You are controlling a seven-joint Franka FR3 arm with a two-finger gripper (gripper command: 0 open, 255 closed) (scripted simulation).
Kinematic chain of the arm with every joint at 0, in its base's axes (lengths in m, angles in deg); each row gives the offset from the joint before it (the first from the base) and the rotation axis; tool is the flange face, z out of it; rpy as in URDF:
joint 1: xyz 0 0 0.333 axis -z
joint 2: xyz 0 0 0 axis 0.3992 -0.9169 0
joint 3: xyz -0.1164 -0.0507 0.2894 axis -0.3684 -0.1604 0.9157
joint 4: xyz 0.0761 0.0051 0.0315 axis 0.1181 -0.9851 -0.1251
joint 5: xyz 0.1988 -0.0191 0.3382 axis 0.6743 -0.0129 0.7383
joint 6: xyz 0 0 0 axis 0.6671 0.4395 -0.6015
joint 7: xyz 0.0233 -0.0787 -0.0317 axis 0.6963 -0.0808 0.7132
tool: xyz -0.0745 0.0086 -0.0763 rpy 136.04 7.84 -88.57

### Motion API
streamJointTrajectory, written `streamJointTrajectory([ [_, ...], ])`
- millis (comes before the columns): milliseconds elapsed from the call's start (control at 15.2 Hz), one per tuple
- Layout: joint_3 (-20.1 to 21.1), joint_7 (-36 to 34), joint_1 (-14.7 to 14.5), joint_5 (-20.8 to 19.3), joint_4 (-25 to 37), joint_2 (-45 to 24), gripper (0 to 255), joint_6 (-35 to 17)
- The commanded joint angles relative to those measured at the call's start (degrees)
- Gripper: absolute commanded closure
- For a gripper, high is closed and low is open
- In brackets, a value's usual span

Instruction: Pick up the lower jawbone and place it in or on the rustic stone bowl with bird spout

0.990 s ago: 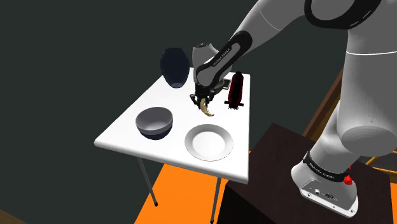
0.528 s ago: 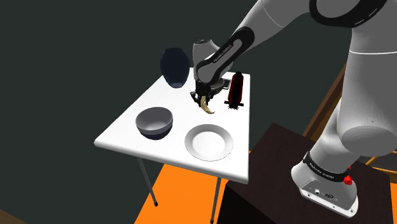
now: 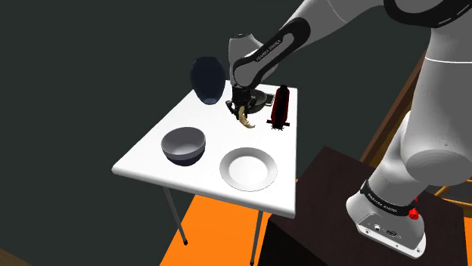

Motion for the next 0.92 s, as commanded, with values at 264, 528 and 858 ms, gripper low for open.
streamJointTrajectory([
  [264, 0.0, 0.41, -0.04, 0.08, 1.34, 2.86, 255, 4.2],
  [528, -0.32, -2.93, 0.04, 0.96, 1.04, -0.56, 0, 0.08],
  [858, -0.61, -5.28, 0.23, 1.83, 0.93, -4.69, 0, -4.47],
])
